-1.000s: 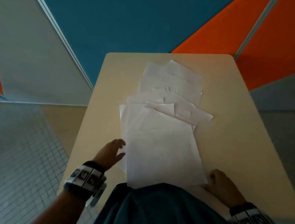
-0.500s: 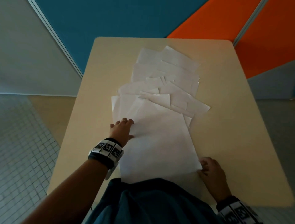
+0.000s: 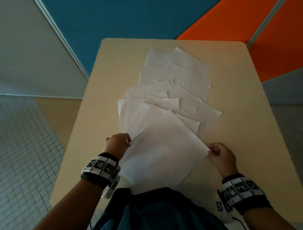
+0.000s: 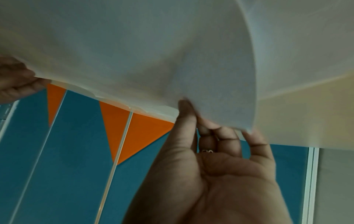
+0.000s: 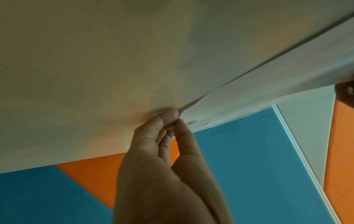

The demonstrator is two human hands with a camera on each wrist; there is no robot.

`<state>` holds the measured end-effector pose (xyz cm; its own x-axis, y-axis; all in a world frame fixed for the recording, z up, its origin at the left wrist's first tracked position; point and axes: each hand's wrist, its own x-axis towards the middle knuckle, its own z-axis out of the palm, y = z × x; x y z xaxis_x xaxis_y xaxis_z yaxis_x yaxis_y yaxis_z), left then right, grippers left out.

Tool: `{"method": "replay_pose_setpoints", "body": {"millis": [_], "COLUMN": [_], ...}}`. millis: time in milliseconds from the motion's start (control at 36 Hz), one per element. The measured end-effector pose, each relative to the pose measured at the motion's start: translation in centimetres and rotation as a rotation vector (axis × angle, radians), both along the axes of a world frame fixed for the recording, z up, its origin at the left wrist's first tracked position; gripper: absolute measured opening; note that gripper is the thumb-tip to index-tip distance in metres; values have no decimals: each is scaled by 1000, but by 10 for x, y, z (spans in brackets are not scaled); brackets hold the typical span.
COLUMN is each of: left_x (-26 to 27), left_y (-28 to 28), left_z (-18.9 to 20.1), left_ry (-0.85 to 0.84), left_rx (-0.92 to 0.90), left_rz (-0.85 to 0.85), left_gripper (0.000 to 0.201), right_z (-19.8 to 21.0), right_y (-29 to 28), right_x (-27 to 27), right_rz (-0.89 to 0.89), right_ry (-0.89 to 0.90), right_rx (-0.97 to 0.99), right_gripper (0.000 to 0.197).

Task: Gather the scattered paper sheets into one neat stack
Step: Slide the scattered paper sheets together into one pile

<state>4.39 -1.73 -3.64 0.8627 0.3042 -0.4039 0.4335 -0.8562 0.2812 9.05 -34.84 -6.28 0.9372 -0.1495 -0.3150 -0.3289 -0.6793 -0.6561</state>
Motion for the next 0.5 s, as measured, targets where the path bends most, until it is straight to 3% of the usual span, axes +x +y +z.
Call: {"method": "replay_pose_setpoints", "body": {"millis": [333,500], "left_x": [-13,8], "left_y": [5,-7], "left_z": [-4,-1], "left_ry": [197,-52], "left_rx": [-90,-92], "left_rz": [-57,-25], "left_gripper": [35,42], "right_z": [5,1], "right_y": [38,45], "right_x": [51,52], "right_rz": [-8,4], "right_ry": [-93,-53], "right_rx": [38,2], "right_gripper": [21,32]}}
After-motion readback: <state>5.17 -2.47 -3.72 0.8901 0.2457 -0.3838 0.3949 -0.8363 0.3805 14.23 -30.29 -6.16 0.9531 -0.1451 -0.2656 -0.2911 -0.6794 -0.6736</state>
